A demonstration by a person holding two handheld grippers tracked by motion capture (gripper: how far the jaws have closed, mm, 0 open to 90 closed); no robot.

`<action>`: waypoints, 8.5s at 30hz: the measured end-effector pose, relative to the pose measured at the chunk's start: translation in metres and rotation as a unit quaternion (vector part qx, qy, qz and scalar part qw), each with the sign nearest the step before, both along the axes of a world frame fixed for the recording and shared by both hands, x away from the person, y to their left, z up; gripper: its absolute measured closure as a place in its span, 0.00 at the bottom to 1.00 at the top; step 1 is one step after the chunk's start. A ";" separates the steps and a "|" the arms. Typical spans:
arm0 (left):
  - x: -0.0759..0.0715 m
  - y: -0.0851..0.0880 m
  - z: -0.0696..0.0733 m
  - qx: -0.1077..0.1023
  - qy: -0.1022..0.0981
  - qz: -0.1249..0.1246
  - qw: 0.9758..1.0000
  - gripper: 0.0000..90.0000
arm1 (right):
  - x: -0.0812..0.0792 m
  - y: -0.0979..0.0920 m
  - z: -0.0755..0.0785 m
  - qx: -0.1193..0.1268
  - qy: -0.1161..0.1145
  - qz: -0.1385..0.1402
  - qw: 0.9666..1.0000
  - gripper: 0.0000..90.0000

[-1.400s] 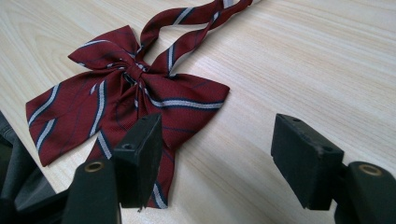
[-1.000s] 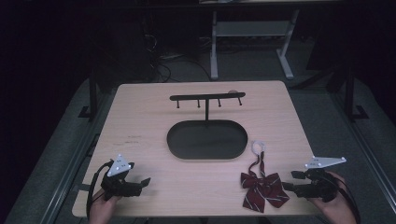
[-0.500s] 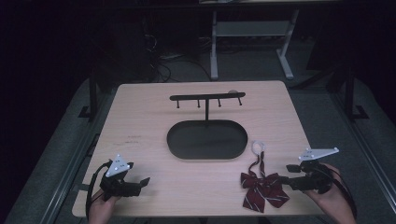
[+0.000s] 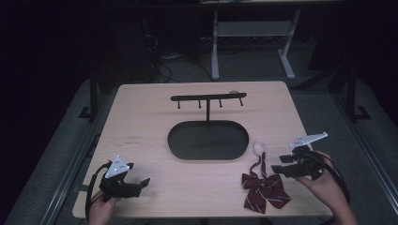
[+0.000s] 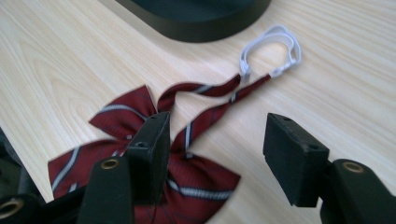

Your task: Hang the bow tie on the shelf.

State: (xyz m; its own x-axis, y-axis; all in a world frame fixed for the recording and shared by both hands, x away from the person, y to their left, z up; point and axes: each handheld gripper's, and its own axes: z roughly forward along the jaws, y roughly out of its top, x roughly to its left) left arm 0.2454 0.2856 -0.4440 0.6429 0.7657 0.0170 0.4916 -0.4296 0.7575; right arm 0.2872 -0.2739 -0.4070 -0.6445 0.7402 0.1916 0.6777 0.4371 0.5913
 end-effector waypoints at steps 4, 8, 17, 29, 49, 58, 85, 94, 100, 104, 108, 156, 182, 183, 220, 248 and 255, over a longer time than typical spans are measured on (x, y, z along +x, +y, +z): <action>0.000 -0.001 0.000 -0.002 0.000 0.000 1.000 0.15 | 0.012 0.007 0.001 -0.005 0.007 0.005 1.000 0.48; 0.000 0.000 0.001 0.001 0.002 -0.001 1.000 0.15 | 0.021 0.011 0.004 -0.008 0.012 0.003 1.000 0.49; 0.000 -0.002 0.001 -0.001 -0.002 -0.003 1.000 0.15 | 0.037 0.017 0.007 -0.022 0.018 0.001 1.000 0.50; 0.000 -0.001 0.001 -0.002 -0.001 -0.001 1.000 0.15 | 0.062 0.029 0.003 -0.035 0.033 -0.002 0.999 0.51; 0.000 -0.002 0.001 -0.002 -0.003 -0.004 1.000 0.15 | 0.097 0.031 -0.016 -0.062 0.063 -0.053 0.995 0.60; -0.001 -0.002 0.001 -0.003 -0.002 -0.005 1.000 0.15 | 0.104 0.034 -0.027 -0.084 0.078 -0.068 0.991 0.67; -0.001 -0.002 0.001 -0.005 -0.003 -0.005 1.000 0.15 | 0.103 0.046 -0.036 -0.142 0.080 -0.054 0.985 0.95; -0.001 -0.003 0.001 -0.003 0.000 -0.006 1.000 0.15 | 0.091 0.045 -0.018 -0.119 0.073 -0.032 0.990 0.96; -0.001 -0.003 0.001 -0.004 0.001 -0.005 1.000 0.15 | 0.081 0.048 0.000 -0.106 0.053 -0.012 0.993 0.96; -0.001 -0.003 0.001 -0.003 0.000 -0.006 1.000 0.15 | 0.075 0.052 0.013 -0.091 0.040 0.004 0.995 0.96; -0.001 -0.003 0.001 -0.004 0.000 -0.005 1.000 0.15 | 0.069 0.057 0.025 -0.083 0.025 0.020 0.996 0.96; -0.001 -0.002 0.001 -0.002 -0.003 -0.006 1.000 0.15 | 0.060 0.090 0.111 -0.065 -0.053 0.066 0.994 0.96; 0.000 -0.003 0.001 -0.006 -0.005 -0.005 1.000 0.15 | 0.084 0.094 0.129 -0.071 -0.054 0.055 0.994 0.96; 0.000 -0.002 0.001 -0.005 -0.003 -0.006 1.000 0.15 | 0.084 0.094 0.129 -0.071 -0.054 0.055 0.994 0.96; 0.003 -0.004 0.001 -0.004 -0.002 -0.006 1.000 0.15 | 0.147 0.098 0.144 -0.084 -0.034 0.031 0.995 0.96; 0.002 -0.004 0.001 -0.007 0.000 -0.007 1.000 0.15 | 0.170 0.099 0.122 -0.079 -0.004 0.014 0.997 0.96; 0.002 -0.004 0.001 -0.008 0.000 -0.007 1.000 0.15 | 0.170 0.099 0.122 -0.076 -0.002 0.015 0.997 0.96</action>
State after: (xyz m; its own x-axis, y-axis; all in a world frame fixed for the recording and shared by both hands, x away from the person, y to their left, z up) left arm 0.2477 0.2819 -0.4429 0.6530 0.7574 0.0043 0.4862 -0.4235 0.7644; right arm 0.4573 -0.1746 -0.2852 -0.6682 0.7401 0.0758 0.6598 0.5424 0.5200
